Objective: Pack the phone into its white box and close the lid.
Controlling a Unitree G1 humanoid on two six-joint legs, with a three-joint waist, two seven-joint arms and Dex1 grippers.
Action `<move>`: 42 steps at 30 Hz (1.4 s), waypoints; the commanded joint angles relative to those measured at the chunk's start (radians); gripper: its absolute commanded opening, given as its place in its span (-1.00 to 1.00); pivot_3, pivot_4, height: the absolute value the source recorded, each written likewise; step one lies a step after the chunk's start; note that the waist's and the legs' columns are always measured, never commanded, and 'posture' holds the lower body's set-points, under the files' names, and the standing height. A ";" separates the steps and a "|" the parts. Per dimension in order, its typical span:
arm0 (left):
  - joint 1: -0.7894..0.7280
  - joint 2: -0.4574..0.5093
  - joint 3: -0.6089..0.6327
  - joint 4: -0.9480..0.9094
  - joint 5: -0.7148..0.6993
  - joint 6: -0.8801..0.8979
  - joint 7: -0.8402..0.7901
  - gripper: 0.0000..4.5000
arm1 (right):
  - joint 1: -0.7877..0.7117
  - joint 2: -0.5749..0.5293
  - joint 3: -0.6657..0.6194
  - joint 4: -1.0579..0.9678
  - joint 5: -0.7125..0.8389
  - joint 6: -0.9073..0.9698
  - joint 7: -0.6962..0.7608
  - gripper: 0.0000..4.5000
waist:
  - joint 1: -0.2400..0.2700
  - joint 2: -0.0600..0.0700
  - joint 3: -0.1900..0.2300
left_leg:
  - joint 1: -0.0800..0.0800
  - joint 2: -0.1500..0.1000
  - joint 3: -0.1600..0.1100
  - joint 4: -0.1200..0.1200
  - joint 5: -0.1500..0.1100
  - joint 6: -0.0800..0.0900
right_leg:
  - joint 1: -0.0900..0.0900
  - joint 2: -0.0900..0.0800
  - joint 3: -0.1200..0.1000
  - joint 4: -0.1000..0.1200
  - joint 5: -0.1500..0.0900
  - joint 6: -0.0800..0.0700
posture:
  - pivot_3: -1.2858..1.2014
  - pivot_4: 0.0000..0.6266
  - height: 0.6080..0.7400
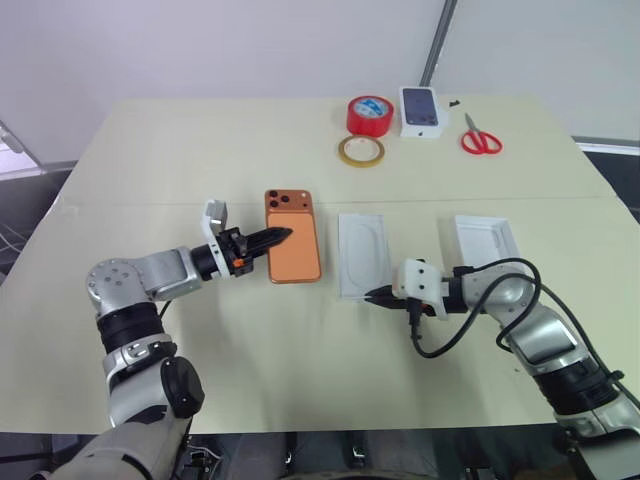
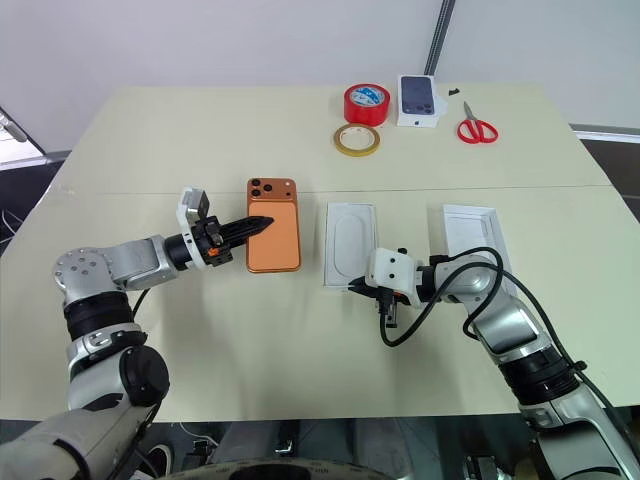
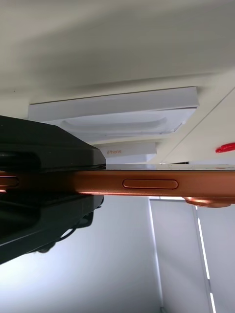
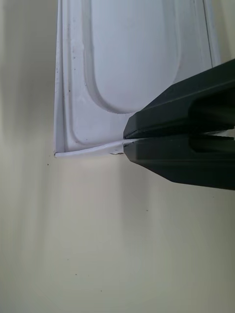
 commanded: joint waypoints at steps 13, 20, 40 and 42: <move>-0.024 -0.094 -0.031 -0.113 -0.046 -0.037 0.066 -1.00 | 0.005 0.071 0.143 -0.254 0.020 0.204 -0.052 -0.98 | 0.001 0.000 0.000 | 0.000 0.000 0.000 0.001 0.000 0.000 | 0.000 0.000 0.000 0.000 0.000 0.000 | 0.03 -0.52 1.00; -0.007 -0.070 -0.051 -0.101 -0.045 -0.066 0.051 -1.00 | -0.008 0.066 0.128 -0.244 0.017 0.205 -0.071 -0.15 | 0.000 0.000 0.000 | 0.000 0.000 0.000 0.001 0.001 -0.001 | 0.000 0.001 0.000 0.000 0.000 0.000 | 0.03 -0.52 1.00; 0.155 -0.089 -0.140 -0.192 -0.065 -0.062 0.029 -1.00 | -0.011 -0.055 -0.167 0.044 0.107 -0.039 -0.040 0.51 | 0.001 -0.001 0.000 | 0.000 0.000 0.000 0.001 0.000 0.000 | 0.001 0.001 0.000 0.000 0.000 0.000 | 0.03 -0.52 1.00; 0.157 -0.091 -0.144 -0.194 -0.063 -0.066 0.029 -0.55 | -0.015 -0.048 -0.166 0.051 0.113 -0.042 -0.040 0.54 | 0.002 -0.001 0.000 | 0.000 0.000 0.000 0.001 0.000 0.000 | 0.001 0.001 0.000 0.000 0.000 0.000 | 0.03 -0.52 1.00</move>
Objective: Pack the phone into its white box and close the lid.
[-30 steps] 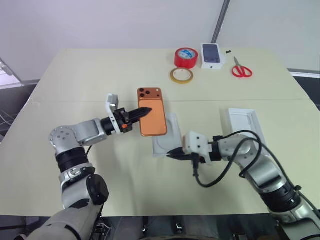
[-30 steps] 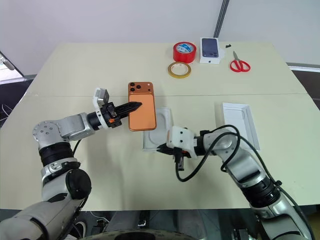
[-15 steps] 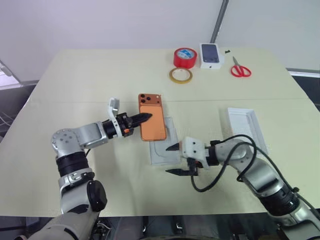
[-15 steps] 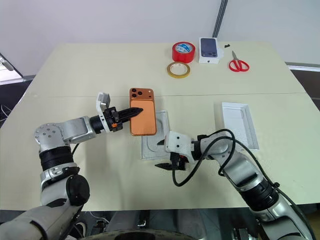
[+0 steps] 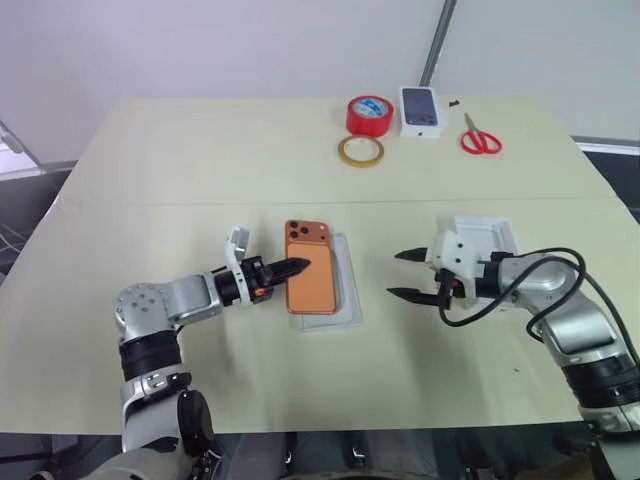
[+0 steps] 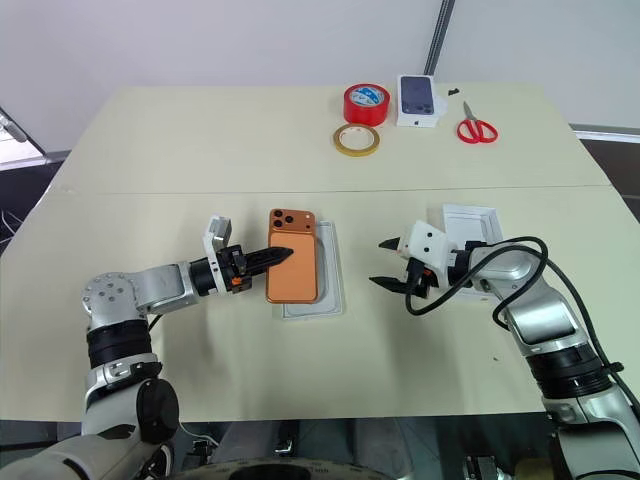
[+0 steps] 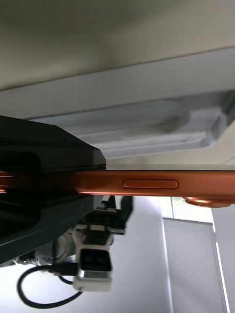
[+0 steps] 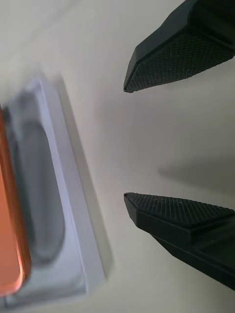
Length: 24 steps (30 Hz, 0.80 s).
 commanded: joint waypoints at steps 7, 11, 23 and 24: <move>-0.017 -0.003 -0.019 -0.045 -0.045 0.034 -0.014 0.96 | -0.031 0.031 -0.004 0.001 -0.001 -0.031 -0.009 0.54 | 0.001 0.000 0.000 | 0.000 0.000 0.000 0.000 0.000 0.000 | 0.001 0.000 0.000 0.000 0.000 0.000 | 0.03 -0.52 1.00; -0.036 0.015 -0.017 -0.068 -0.066 0.060 -0.014 0.99 | -0.033 0.042 0.005 0.004 -0.013 -0.039 -0.011 0.54 | 0.000 0.000 0.000 | 0.001 0.000 0.000 0.000 0.000 0.000 | 0.001 0.000 0.000 0.000 0.000 0.000 | 0.03 -0.52 1.00; -0.021 0.293 -0.151 -0.238 -0.106 0.029 -0.087 0.99 | -0.056 0.080 0.015 0.017 -0.025 -0.027 -0.011 0.54 | -0.002 0.001 0.000 | 0.001 0.000 0.000 0.000 0.000 0.000 | 0.001 0.000 0.000 0.000 0.000 0.000 | 0.03 -0.52 1.00; -0.009 0.325 -0.202 -0.268 -0.048 -0.014 -0.098 0.99 | -0.060 0.085 0.016 0.018 -0.019 -0.012 -0.010 0.54 | -0.002 0.001 0.000 | 0.001 0.000 0.000 0.000 0.000 0.000 | 0.001 0.000 0.000 0.000 0.000 0.000 | 0.03 -0.52 1.00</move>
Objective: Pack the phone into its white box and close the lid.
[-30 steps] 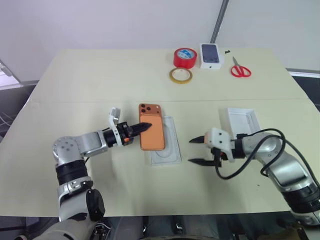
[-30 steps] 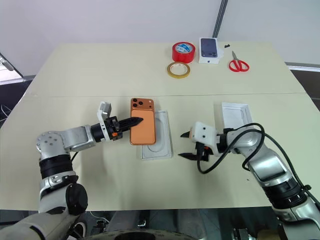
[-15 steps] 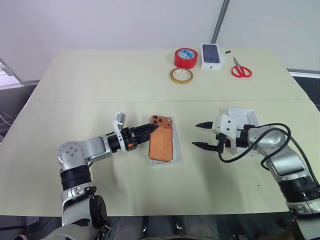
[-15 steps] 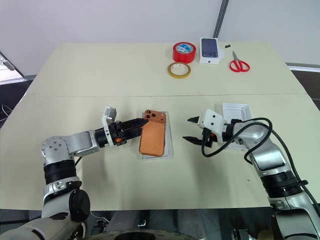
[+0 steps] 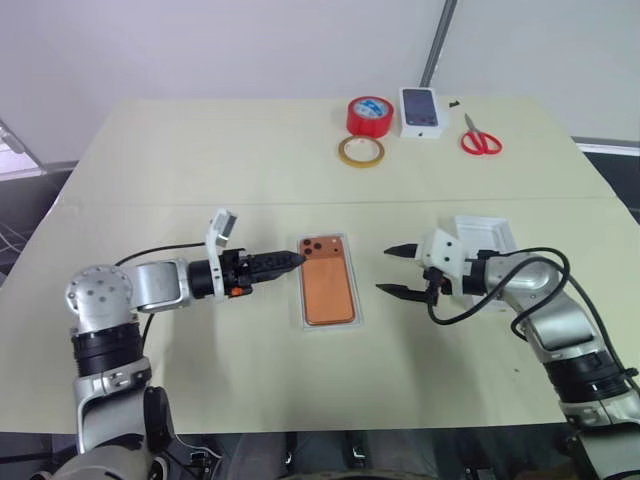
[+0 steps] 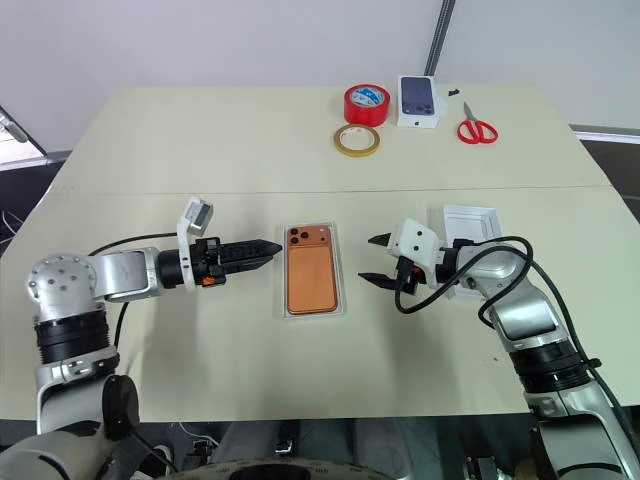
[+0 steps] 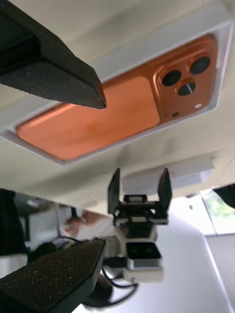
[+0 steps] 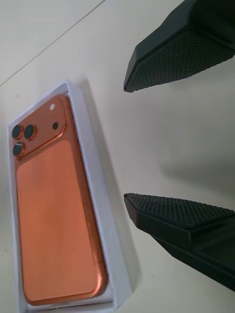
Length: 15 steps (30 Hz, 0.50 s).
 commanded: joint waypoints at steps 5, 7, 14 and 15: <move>0.087 0.211 -0.387 -0.173 0.414 -0.385 -0.157 0.39 | -0.030 0.017 0.024 0.006 -0.022 -0.006 -0.004 -0.08 | -0.001 0.001 0.000 | 0.000 0.000 0.000 -0.001 0.000 0.000 | 0.000 0.000 0.000 -0.001 0.000 0.000 | 0.03 -0.52 1.00; 0.108 0.208 -0.458 -0.172 0.509 -0.519 -0.202 -0.07 | -0.028 0.014 0.053 0.033 -0.078 -0.047 -0.026 -0.55 | 0.001 0.001 0.000 | 0.000 0.000 0.000 -0.001 0.000 0.000 | 0.000 0.000 0.000 -0.001 0.000 0.000 | 0.03 -0.52 1.00; 0.149 0.178 -0.598 -0.127 0.682 -0.777 -0.389 -0.99 | -0.034 0.036 0.084 0.059 -0.113 -0.086 -0.040 -1.00 | 0.004 0.002 0.000 | 0.000 0.000 0.001 -0.001 -0.001 0.001 | 0.001 -0.001 0.000 -0.001 0.000 0.000 | 0.03 -0.52 1.00; 0.145 0.176 -0.613 -0.131 0.678 -0.769 -0.424 -0.99 | -0.036 0.039 0.085 0.059 -0.118 -0.087 -0.045 -1.00 | 0.003 0.002 0.000 | 0.000 0.000 0.001 -0.001 -0.001 0.002 | 0.001 -0.001 0.000 -0.001 0.000 0.000 | 0.03 -0.52 1.00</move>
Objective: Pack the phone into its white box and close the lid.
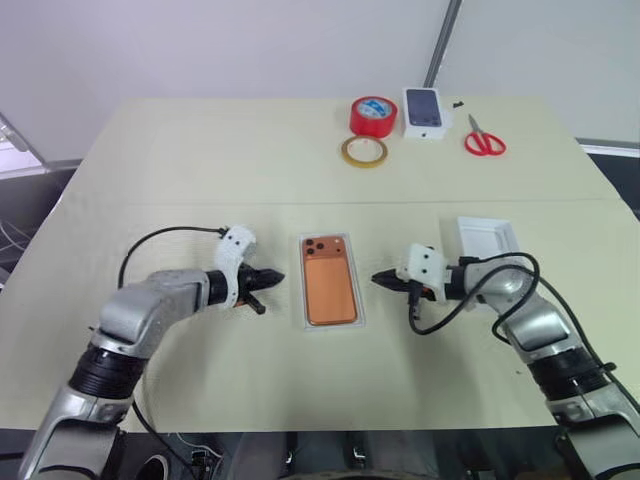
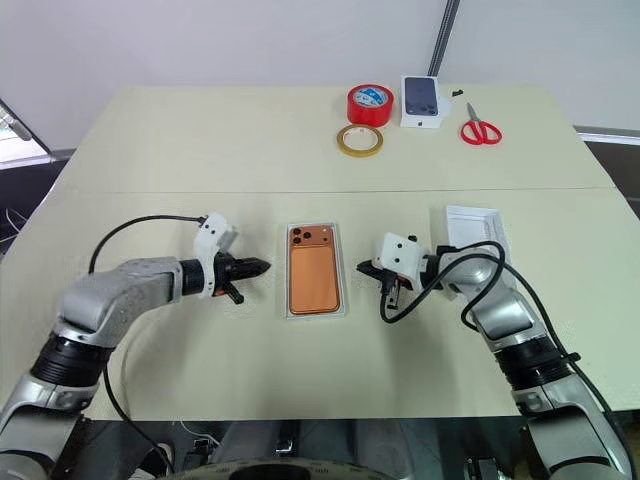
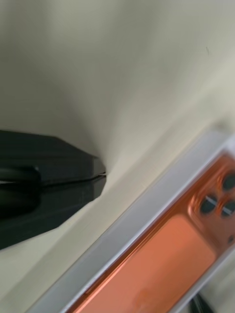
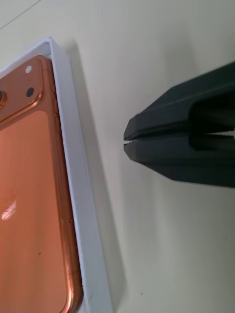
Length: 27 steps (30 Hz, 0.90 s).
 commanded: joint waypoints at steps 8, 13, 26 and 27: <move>-0.119 -0.160 -0.110 0.102 0.027 0.049 -0.160 -0.99 | -0.008 -0.003 -0.033 -0.028 -0.010 -0.010 -0.022 -1.00 | 0.015 0.000 0.000 | 0.000 0.000 0.000 0.002 -0.004 0.007 | 0.001 0.000 0.000 0.000 0.000 0.000 | 0.03 -0.52 1.00; -0.213 -0.285 -0.148 0.205 0.090 -0.001 -0.179 -0.99 | 0.002 -0.054 -0.083 -0.031 -0.006 0.005 -0.022 -1.00 | 0.023 0.000 0.000 | 0.000 -0.001 0.000 0.003 -0.004 0.007 | 0.002 0.000 0.000 0.000 0.000 0.000 | 0.03 -0.52 1.00; -0.402 -0.531 -0.181 0.581 0.275 -0.209 -0.253 -0.99 | 0.171 -0.170 -0.201 -0.094 -0.013 0.011 -0.025 -1.00 | 0.020 0.000 0.000 | 0.000 0.000 0.001 0.004 -0.005 0.009 | 0.003 0.002 0.000 0.000 0.000 0.001 | 0.03 -0.52 1.00; -0.404 -0.536 -0.176 0.593 0.282 -0.215 -0.257 -0.99 | 0.188 -0.176 -0.206 -0.095 -0.023 0.002 -0.034 -1.00 | 0.020 0.000 0.000 | 0.000 0.000 0.001 0.004 -0.005 0.009 | 0.003 0.002 0.000 0.000 0.000 0.001 | 0.03 -0.52 1.00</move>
